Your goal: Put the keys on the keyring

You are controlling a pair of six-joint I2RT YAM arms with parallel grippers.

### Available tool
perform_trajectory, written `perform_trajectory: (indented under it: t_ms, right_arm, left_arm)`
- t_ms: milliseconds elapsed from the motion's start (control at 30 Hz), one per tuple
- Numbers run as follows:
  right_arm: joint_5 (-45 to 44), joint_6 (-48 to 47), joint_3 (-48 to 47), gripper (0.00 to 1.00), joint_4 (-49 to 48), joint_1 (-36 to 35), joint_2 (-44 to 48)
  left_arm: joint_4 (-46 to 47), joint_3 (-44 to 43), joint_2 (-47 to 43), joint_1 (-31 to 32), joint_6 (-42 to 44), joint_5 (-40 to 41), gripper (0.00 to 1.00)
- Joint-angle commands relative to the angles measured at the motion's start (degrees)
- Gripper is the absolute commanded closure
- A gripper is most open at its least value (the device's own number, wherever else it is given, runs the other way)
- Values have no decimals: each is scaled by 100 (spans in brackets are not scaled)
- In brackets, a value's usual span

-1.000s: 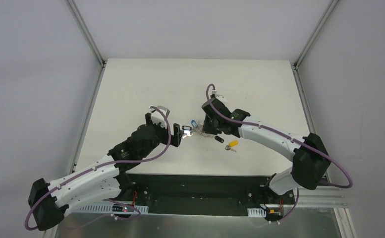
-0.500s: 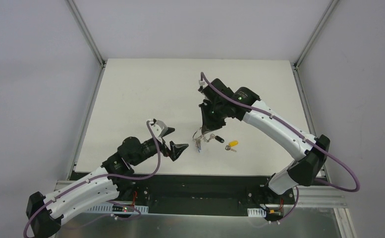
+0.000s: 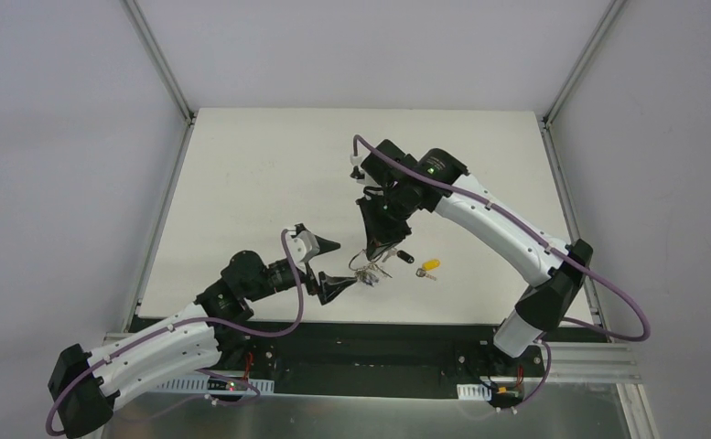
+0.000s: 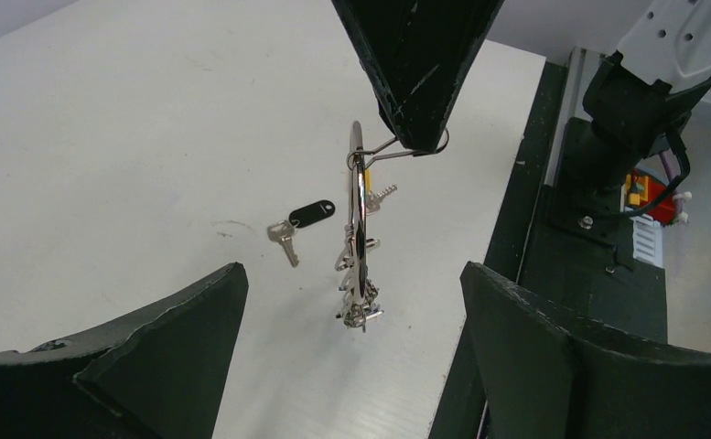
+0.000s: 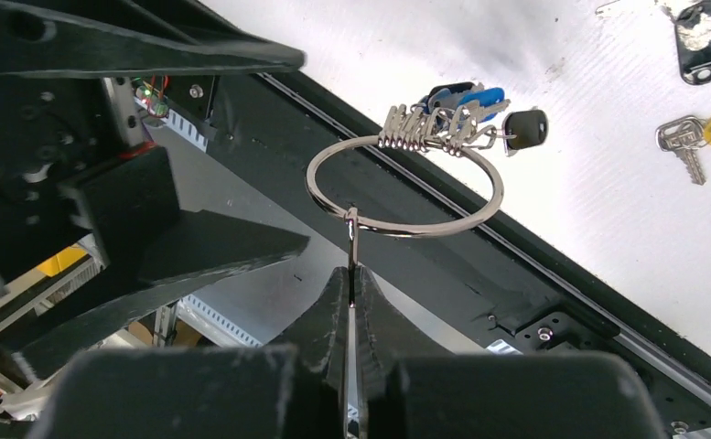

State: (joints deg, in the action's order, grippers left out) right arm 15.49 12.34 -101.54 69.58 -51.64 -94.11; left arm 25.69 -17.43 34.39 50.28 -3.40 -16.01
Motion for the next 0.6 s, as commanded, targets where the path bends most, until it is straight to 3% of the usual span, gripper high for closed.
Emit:
perform_trajectory:
  t_ms: [0,567]
  right_arm:
    - [242,-73,-457,100,417,-97,-179]
    - [612,31,-893,100,431,-195,-645]
  left_arm:
    - [454,-103,216,36,208,-430,14]
    - [1302,163,524,98,789,-122,22]
